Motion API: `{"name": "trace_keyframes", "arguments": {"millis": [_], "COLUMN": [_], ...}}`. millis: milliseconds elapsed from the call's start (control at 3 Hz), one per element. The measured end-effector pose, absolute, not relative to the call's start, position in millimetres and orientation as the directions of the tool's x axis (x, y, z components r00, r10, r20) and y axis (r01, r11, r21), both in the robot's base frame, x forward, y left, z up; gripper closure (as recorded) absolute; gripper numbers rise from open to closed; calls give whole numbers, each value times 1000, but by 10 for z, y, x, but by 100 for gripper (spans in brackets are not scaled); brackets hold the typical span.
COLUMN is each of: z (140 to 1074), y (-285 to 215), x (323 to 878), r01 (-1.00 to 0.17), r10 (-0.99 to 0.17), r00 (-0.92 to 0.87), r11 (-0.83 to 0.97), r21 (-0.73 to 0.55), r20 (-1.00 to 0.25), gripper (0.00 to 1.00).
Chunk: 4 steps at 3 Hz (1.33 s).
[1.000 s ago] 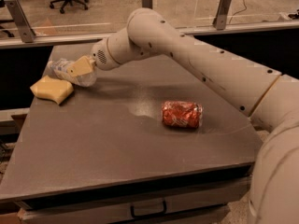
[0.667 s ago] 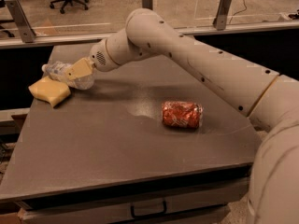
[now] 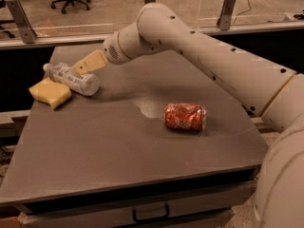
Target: Move blue plastic bottle near sponge
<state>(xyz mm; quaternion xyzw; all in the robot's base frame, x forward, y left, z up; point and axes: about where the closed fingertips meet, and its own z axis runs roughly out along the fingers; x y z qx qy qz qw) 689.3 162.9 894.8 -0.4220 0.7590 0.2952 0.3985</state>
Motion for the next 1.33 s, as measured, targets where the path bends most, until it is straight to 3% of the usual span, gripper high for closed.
{"name": "trace_keyframes", "arguments": {"millis": [333, 1000, 1333], "z": [9260, 10736, 11053], "y": [1118, -430, -565], "x": [7297, 7921, 7972], "r01": [-801, -526, -474], "r10": [-346, -149, -100], "r00": [-290, 18, 104], "r11": [599, 840, 869], "r21": [28, -136, -138], "r20": [-893, -989, -990], "gripper": [0, 0, 0]}}
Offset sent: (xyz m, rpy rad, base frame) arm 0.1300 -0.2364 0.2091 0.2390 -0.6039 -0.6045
